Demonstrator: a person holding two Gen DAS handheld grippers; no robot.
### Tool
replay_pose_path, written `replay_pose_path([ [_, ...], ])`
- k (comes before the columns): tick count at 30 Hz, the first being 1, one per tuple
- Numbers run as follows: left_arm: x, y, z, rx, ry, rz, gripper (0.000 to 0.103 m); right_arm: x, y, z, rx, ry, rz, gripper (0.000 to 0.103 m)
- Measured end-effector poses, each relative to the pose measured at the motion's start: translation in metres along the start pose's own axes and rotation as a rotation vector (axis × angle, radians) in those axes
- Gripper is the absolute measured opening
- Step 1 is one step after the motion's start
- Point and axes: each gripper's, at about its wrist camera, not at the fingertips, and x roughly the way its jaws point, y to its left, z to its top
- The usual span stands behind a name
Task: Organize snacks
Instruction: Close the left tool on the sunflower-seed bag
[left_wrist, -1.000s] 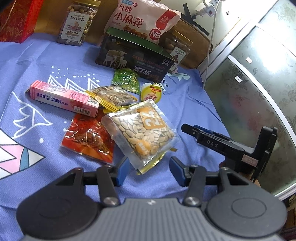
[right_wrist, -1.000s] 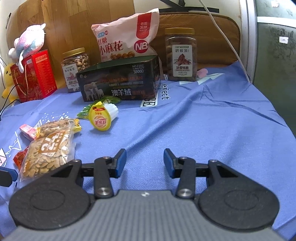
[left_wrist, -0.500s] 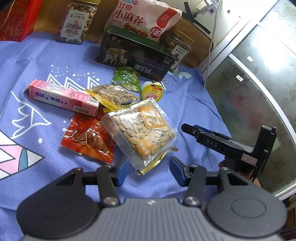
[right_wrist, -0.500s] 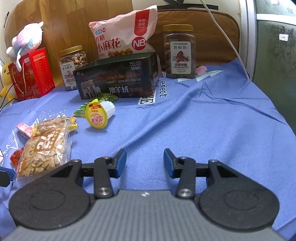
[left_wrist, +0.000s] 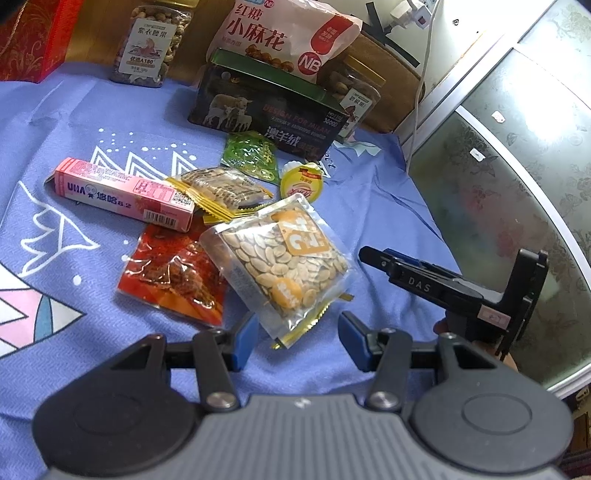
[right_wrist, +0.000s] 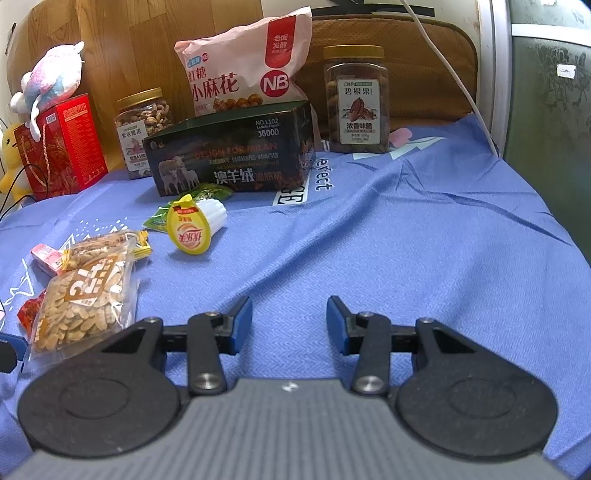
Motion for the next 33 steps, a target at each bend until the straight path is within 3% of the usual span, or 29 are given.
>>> replay_pose_path([
  [10, -0.01, 0.001, 0.003, -0.001, -0.025, -0.034, 0.049, -0.003, 0.004, 0.0, 0.005, -0.002, 0.042, 0.048],
  [11, -0.009, 0.002, 0.004, -0.006, -0.025, -0.036, 0.049, -0.005, 0.004, 0.001, 0.02, -0.002, 0.078, 0.048],
  [15, -0.009, 0.007, 0.005, -0.03, -0.023, -0.051, 0.049, -0.007, -0.007, 0.003, 0.176, 0.024, 0.363, 0.048],
  [17, -0.008, 0.009, 0.007, -0.042, -0.024, -0.057, 0.049, -0.005, -0.008, 0.003, 0.211, 0.04, 0.422, 0.048],
  [23, -0.004, 0.016, 0.011, -0.066, -0.032, -0.046, 0.052, 0.002, 0.0, 0.0, 0.231, 0.077, 0.439, 0.048],
  [26, -0.007, 0.02, 0.013, -0.072, -0.044, -0.046, 0.052, -0.001, -0.002, 0.003, 0.234, 0.054, 0.438, 0.048],
  [33, 0.004, 0.027, 0.013, -0.083, -0.034, -0.048, 0.049, -0.001, 0.004, 0.005, 0.26, 0.088, 0.547, 0.048],
])
